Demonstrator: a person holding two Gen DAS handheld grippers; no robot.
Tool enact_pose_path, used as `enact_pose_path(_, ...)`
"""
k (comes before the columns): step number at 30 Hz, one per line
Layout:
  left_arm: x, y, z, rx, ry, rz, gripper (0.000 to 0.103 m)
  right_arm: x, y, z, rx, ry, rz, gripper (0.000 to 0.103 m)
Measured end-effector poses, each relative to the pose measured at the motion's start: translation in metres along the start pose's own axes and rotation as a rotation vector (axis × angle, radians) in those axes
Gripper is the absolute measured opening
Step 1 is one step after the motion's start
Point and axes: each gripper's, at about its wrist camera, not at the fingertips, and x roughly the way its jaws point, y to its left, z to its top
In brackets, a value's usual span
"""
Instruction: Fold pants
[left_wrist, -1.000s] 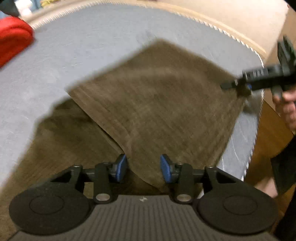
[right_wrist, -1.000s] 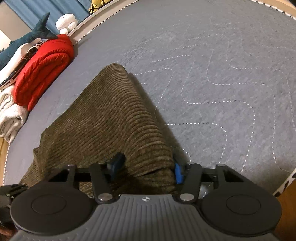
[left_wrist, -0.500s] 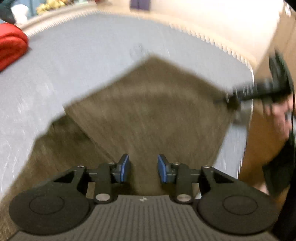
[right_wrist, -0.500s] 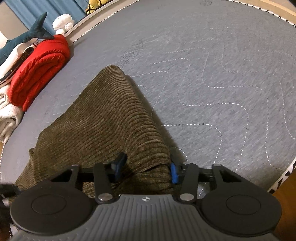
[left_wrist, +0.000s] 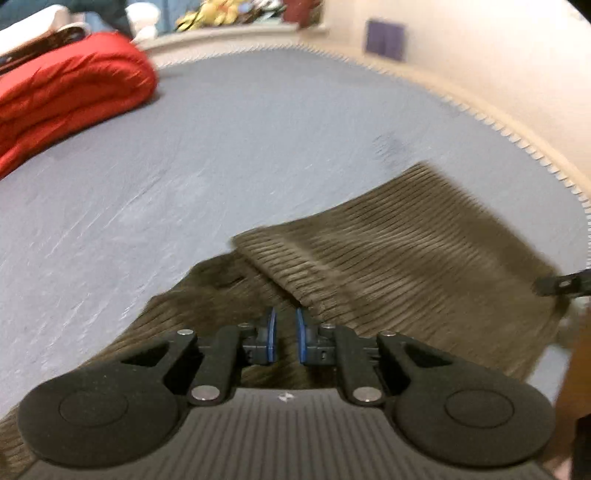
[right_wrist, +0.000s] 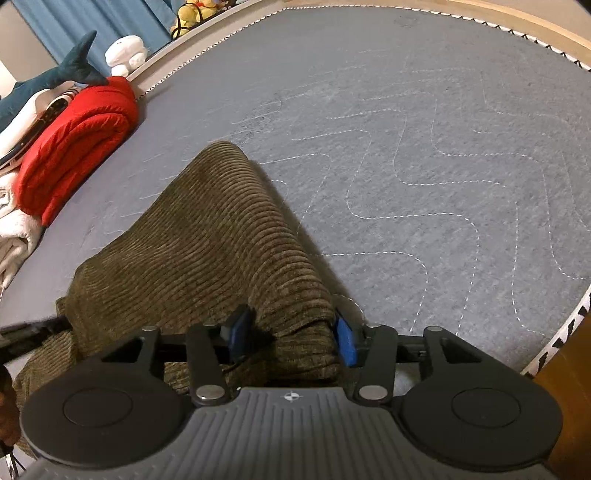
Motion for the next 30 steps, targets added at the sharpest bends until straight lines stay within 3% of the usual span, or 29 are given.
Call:
enact_pose_path(2,0.001,-0.006,-0.003,0.037,-0.008,-0.055,0.013,0.000,0.001,-0.001,0.007,0.001,-0.002,0.051)
enact_pose_path(3,0.010,-0.010,-0.007,0.063,0.026,-0.055,0.015,0.001,0.001,-0.001,0.010,0.001,-0.004,0.051)
enact_pose_path(6,0.038,-0.004,-0.019,0.059,0.193,0.167,0.016,0.000,0.002,-0.001,0.016,0.002,-0.011,0.051)
enact_pose_path(8,0.022,-0.003,-0.012,0.026,0.130,0.130,0.016,0.000,0.003,-0.001,0.015,0.001,-0.016,0.051)
enact_pose_path(10,0.000,-0.013,-0.001,0.057,0.007,0.091,0.017,0.000,0.004,-0.001,0.010,0.000,-0.017,0.051)
enact_pose_path(12,-0.012,-0.025,0.004,0.081,-0.082,0.005,0.019,0.001,0.004,-0.002,0.010,0.001,-0.022,0.051)
enact_pose_path(13,-0.011,-0.029,0.003,0.096,-0.084,-0.047,0.020,0.002,0.004,-0.002,0.009,0.000,-0.024,0.051)
enact_pose_path(14,0.002,-0.031,-0.001,0.109,-0.024,-0.054,0.020,0.002,0.006,-0.003,0.006,-0.002,-0.029,0.051)
enact_pose_path(16,0.036,-0.027,-0.015,0.111,0.170,0.025,0.023,0.002,0.010,-0.004,-0.008,-0.008,-0.040,0.050)
enact_pose_path(19,0.020,-0.018,-0.005,0.037,0.146,0.018,0.026,-0.003,0.017,-0.005,-0.014,-0.032,-0.051,0.041)
enact_pose_path(20,0.007,-0.017,0.001,0.021,0.102,0.005,0.027,-0.006,0.020,-0.005,-0.016,-0.042,-0.052,0.036)
enact_pose_path(23,-0.033,-0.007,0.011,-0.048,-0.003,-0.060,0.049,-0.018,0.040,-0.007,-0.078,-0.100,-0.062,0.028)
enact_pose_path(25,-0.046,-0.008,0.010,-0.101,-0.045,-0.095,0.074,-0.035,0.068,-0.013,-0.192,-0.185,-0.048,0.027)
enact_pose_path(27,-0.062,-0.002,0.013,-0.170,-0.078,-0.154,0.083,-0.054,0.102,-0.022,-0.326,-0.278,-0.001,0.026)
enact_pose_path(30,-0.079,0.010,0.018,-0.268,-0.117,-0.272,0.088,-0.072,0.152,-0.045,-0.520,-0.376,0.075,0.026)
